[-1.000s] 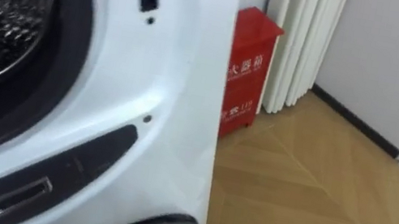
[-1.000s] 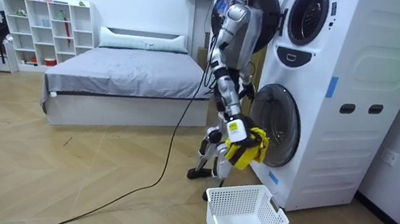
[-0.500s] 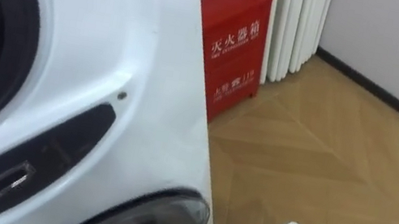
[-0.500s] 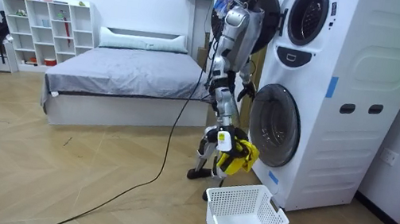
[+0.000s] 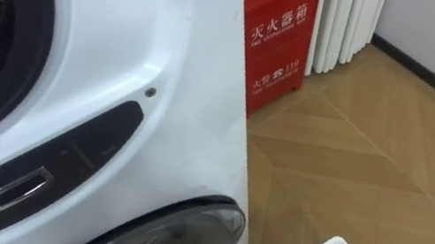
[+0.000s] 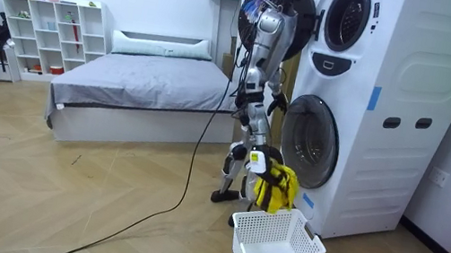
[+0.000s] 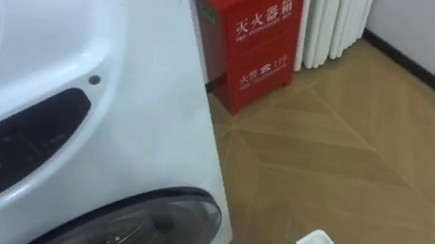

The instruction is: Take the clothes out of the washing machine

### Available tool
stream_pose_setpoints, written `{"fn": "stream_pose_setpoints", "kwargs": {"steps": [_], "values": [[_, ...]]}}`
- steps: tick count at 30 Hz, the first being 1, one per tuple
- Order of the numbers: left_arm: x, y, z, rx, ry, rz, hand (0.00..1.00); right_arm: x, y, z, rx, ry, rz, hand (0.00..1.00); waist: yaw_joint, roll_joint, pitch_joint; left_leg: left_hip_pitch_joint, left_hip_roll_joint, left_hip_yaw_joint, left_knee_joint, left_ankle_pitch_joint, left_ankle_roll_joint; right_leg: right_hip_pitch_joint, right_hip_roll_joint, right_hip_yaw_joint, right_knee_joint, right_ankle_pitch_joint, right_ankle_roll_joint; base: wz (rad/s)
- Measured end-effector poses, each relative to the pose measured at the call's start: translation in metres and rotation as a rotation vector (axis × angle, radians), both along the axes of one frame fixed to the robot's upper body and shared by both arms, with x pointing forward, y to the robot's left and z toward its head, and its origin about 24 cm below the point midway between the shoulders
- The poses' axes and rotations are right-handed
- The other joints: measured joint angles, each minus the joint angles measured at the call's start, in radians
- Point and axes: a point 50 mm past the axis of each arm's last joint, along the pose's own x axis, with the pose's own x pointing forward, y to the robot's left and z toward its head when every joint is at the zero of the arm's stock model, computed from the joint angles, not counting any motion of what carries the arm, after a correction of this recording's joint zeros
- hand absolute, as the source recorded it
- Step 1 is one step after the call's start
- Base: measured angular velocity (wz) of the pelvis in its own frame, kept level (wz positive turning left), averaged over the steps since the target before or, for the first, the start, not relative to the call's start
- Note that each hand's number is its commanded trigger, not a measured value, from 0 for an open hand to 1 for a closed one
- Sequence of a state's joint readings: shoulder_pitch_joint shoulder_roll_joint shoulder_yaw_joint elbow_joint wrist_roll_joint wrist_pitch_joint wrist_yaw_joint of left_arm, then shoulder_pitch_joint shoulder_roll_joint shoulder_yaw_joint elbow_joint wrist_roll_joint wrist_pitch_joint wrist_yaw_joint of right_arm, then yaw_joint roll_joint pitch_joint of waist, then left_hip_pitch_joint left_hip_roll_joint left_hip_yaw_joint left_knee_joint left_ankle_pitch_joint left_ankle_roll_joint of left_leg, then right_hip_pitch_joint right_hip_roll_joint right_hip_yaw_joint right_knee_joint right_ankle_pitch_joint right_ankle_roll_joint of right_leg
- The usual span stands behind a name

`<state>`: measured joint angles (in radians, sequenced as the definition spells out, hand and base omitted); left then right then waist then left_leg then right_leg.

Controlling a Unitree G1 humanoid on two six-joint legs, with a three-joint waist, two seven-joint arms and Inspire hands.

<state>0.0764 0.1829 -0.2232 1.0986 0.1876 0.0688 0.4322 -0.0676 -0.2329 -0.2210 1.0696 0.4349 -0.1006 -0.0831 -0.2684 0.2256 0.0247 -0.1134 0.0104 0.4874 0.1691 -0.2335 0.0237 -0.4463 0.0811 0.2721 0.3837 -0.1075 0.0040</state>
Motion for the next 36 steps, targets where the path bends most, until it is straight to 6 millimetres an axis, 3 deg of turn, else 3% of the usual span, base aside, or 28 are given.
{"fn": "stream_pose_setpoints", "kwargs": {"steps": [8, 11, 15, 16, 19, 23, 28, 33, 36], "values": [[0.004, -0.004, 0.000, -0.020, -0.027, -0.009, 0.00, -0.003, -0.002, -0.002, 0.045, -0.012, -0.052, 0.00, 0.000, -0.008, -0.0009, -0.004, -0.006, -0.028, 0.000, 0.003, 0.005, 0.006, -0.016, -0.027, -0.002, -0.002, 0.002, 0.12], [0.004, -0.003, 0.000, -0.020, -0.028, -0.008, 0.00, -0.010, -0.004, -0.005, 0.069, -0.006, -0.104, 0.00, -0.001, -0.021, 0.0005, 0.002, -0.005, -0.034, 0.002, 0.003, 0.006, 0.015, -0.020, -0.038, 0.000, -0.005, 0.000, 0.08], [0.003, -0.003, 0.000, -0.025, -0.036, -0.010, 0.00, -0.027, -0.006, -0.010, 0.086, 0.025, -0.147, 0.00, 0.005, -0.047, -0.0040, 0.023, -0.003, -0.051, -0.001, 0.004, 0.005, 0.042, -0.023, -0.056, -0.003, -0.014, -0.003, 0.14], [0.002, -0.003, 0.000, -0.025, -0.032, -0.010, 0.00, -0.034, -0.006, -0.012, 0.085, 0.041, -0.152, 0.00, 0.005, -0.053, -0.0082, 0.030, -0.002, -0.053, -0.001, 0.004, 0.005, 0.053, -0.023, -0.059, -0.007, -0.015, -0.004, 0.06], [0.000, -0.003, -0.001, -0.029, -0.024, -0.010, 0.00, -0.046, -0.008, -0.015, 0.082, 0.068, -0.161, 0.00, 0.003, -0.058, -0.0123, 0.050, 0.002, -0.063, -0.004, 0.003, 0.005, 0.085, -0.029, -0.078, -0.026, -0.015, -0.004, 0.12], [-0.002, -0.003, -0.001, -0.027, -0.016, -0.020, 0.00, -0.068, -0.008, -0.021, 0.102, 0.118, -0.170, 0.00, 0.002, -0.079, -0.0142, 0.091, 0.008, -0.085, -0.009, 0.003, 0.004, 0.149, -0.031, -0.097, -0.052, -0.017, -0.005, 0.19], [-0.008, -0.002, -0.002, -0.033, -0.017, -0.015, 0.00, -0.092, -0.007, -0.025, 0.122, 0.171, -0.207, 0.00, 0.005, -0.119, -0.0175, 0.143, 0.013, -0.134, -0.020, 0.002, 0.002, 0.225, -0.039, -0.147, -0.081, -0.026, -0.010, 0.27], [-0.008, 0.002, 0.001, -0.023, -0.047, -0.001, 0.00, -0.106, 0.002, -0.031, 0.161, 0.191, -0.242, 0.00, 0.029, -0.155, -0.0297, 0.188, 0.018, -0.166, -0.036, 0.000, -0.002, 0.287, -0.045, -0.190, -0.103, -0.032, -0.015, 0.22], [-0.013, 0.005, 0.001, -0.015, -0.033, -0.007, 0.00, -0.107, 0.011, -0.035, 0.187, 0.200, -0.241, 0.00, 0.036, -0.179, -0.0293, 0.212, 0.021, -0.201, -0.039, -0.001, -0.004, 0.335, -0.047, -0.215, -0.132, -0.031, -0.015, 0.27]]}}
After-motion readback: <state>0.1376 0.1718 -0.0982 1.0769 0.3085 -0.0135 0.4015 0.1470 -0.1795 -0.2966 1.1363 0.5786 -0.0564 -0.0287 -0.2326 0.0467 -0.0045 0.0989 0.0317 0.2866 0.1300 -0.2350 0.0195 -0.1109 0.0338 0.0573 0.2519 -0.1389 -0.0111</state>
